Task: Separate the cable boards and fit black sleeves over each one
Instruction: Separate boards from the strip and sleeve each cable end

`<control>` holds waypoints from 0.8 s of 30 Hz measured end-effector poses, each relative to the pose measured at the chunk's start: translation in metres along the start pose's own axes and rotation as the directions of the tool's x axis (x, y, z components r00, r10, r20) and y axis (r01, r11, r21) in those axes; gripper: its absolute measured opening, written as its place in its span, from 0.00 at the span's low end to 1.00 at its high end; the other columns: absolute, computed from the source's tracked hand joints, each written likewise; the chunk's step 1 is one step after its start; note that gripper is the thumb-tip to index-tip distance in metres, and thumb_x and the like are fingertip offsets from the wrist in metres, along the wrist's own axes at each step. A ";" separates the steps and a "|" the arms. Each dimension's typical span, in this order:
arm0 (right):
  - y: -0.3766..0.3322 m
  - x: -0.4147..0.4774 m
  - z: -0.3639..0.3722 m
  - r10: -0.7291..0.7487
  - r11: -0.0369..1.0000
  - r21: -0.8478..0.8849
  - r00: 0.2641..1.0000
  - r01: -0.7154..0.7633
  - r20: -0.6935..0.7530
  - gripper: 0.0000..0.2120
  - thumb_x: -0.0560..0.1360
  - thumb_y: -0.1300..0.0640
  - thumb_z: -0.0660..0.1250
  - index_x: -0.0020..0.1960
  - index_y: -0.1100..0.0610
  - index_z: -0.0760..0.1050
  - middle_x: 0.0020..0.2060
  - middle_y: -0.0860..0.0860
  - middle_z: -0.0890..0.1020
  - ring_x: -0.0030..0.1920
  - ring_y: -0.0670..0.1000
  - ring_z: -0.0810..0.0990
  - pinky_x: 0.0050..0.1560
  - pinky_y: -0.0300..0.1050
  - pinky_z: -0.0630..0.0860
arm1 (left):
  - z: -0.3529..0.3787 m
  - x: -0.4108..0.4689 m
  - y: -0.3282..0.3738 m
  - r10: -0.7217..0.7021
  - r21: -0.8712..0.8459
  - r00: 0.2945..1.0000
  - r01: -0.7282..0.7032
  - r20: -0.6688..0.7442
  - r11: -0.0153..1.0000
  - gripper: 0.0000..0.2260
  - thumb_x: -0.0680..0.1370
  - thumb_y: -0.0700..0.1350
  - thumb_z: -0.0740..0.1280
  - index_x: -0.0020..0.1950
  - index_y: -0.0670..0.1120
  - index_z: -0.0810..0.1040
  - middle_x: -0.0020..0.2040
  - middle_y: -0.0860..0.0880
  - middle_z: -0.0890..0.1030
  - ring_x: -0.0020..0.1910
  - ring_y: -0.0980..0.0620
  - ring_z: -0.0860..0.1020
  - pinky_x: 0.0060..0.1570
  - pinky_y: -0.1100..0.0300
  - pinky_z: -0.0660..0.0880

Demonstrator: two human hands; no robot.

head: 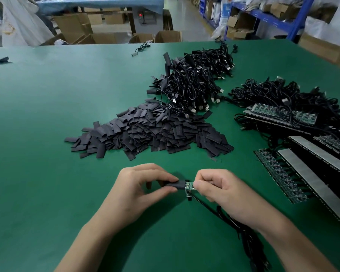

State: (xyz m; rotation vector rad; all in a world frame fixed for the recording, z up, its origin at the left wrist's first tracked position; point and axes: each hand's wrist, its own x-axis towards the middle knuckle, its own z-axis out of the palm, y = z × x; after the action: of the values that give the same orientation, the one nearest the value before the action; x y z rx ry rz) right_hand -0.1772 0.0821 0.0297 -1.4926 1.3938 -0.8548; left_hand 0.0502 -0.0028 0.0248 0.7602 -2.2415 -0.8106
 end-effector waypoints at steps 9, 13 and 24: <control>0.004 -0.002 0.002 -0.001 0.990 -0.139 1.000 0.000 -0.006 0.16 0.77 0.41 0.62 0.39 0.51 0.72 0.27 0.44 0.67 0.29 0.47 0.62 0.31 0.46 0.59 | 0.001 -0.002 0.000 -0.046 -0.034 0.997 0.048 0.064 0.998 0.06 0.73 0.49 0.77 0.49 0.51 0.88 0.44 0.60 0.85 0.44 0.57 0.84 0.45 0.66 0.76; 0.005 -0.002 0.005 0.010 0.989 -0.145 1.000 -0.008 0.011 0.16 0.76 0.39 0.61 0.39 0.50 0.73 0.27 0.45 0.67 0.29 0.46 0.62 0.31 0.45 0.59 | 0.004 -0.002 0.004 -0.005 -0.030 0.996 0.008 0.094 1.000 0.06 0.74 0.47 0.78 0.51 0.50 0.88 0.46 0.59 0.85 0.46 0.59 0.83 0.48 0.68 0.75; 0.002 -0.001 -0.003 0.000 1.000 -0.015 1.000 0.000 0.022 0.15 0.75 0.39 0.65 0.45 0.50 0.82 0.33 0.46 0.76 0.35 0.53 0.71 0.39 0.56 0.69 | 0.004 -0.002 0.005 0.018 -0.013 0.999 -0.018 -0.033 1.000 0.06 0.74 0.44 0.78 0.51 0.49 0.88 0.46 0.58 0.85 0.45 0.57 0.83 0.48 0.69 0.74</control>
State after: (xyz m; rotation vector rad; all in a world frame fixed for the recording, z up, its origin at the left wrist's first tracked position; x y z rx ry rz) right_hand -0.1812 0.0828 0.0290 -1.5095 1.3872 -0.8273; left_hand 0.0472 0.0032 0.0245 0.7414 -2.2089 -0.7978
